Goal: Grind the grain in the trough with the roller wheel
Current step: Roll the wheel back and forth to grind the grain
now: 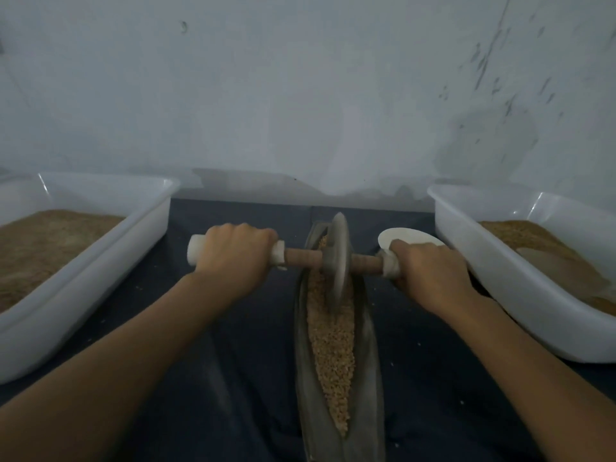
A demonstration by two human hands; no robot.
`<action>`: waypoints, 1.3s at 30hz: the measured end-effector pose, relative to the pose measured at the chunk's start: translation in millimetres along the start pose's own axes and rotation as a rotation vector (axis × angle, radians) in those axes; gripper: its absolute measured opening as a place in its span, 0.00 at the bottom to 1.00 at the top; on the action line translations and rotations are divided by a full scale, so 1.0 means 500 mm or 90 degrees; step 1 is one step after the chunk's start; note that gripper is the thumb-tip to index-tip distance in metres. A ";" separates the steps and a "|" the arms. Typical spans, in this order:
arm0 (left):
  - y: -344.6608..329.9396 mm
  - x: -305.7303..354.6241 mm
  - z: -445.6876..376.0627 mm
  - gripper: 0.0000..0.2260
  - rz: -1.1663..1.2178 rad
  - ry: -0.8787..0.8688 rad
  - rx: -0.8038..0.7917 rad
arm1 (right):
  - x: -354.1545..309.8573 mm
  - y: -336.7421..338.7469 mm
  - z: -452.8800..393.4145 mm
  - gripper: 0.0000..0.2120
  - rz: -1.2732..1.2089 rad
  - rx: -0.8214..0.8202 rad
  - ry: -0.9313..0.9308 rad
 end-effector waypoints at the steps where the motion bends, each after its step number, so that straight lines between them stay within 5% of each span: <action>1: 0.006 0.004 0.002 0.13 -0.010 -0.010 0.003 | 0.002 -0.003 0.005 0.09 -0.014 -0.013 -0.005; 6: 0.051 0.002 0.114 0.13 0.014 -0.046 -0.043 | -0.017 0.055 0.133 0.19 -0.041 0.009 0.081; 9: 0.105 0.010 0.193 0.23 0.046 -0.138 0.062 | -0.038 0.115 0.190 0.28 -0.092 0.117 0.171; 11: 0.109 0.003 0.203 0.27 0.048 -0.136 0.069 | -0.042 0.119 0.192 0.27 -0.073 0.097 0.168; 16: 0.031 -0.003 0.090 0.13 -0.002 -0.002 -0.014 | -0.021 0.049 0.089 0.16 0.019 0.050 0.060; 21: -0.004 -0.004 0.010 0.10 0.036 0.008 -0.008 | -0.011 0.015 -0.004 0.09 -0.007 -0.011 0.016; 26: 0.034 -0.006 0.115 0.11 0.049 -0.032 -0.059 | -0.031 0.077 0.118 0.18 -0.023 0.007 0.076; 29: 0.091 0.006 0.190 0.19 0.056 -0.110 0.022 | -0.050 0.142 0.181 0.27 -0.080 0.114 0.158; 31: 0.113 0.009 0.208 0.22 0.070 -0.140 0.081 | -0.051 0.139 0.191 0.27 -0.106 0.086 0.165; 34: 0.094 0.018 0.170 0.19 0.029 -0.108 0.027 | -0.049 0.097 0.166 0.27 -0.049 0.004 0.120; 39: 0.007 0.017 0.038 0.11 0.024 0.000 -0.040 | -0.034 0.044 0.044 0.12 0.035 0.041 0.028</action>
Point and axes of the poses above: each hand's wrist, its own z-axis away from the middle knuckle, its own y-axis out of the back of the hand, x = y × z, the point moved 7 cm from there along -z, towards the middle knuckle, and after that the axes turned 1 degree about -z, right-handed, at the moved point
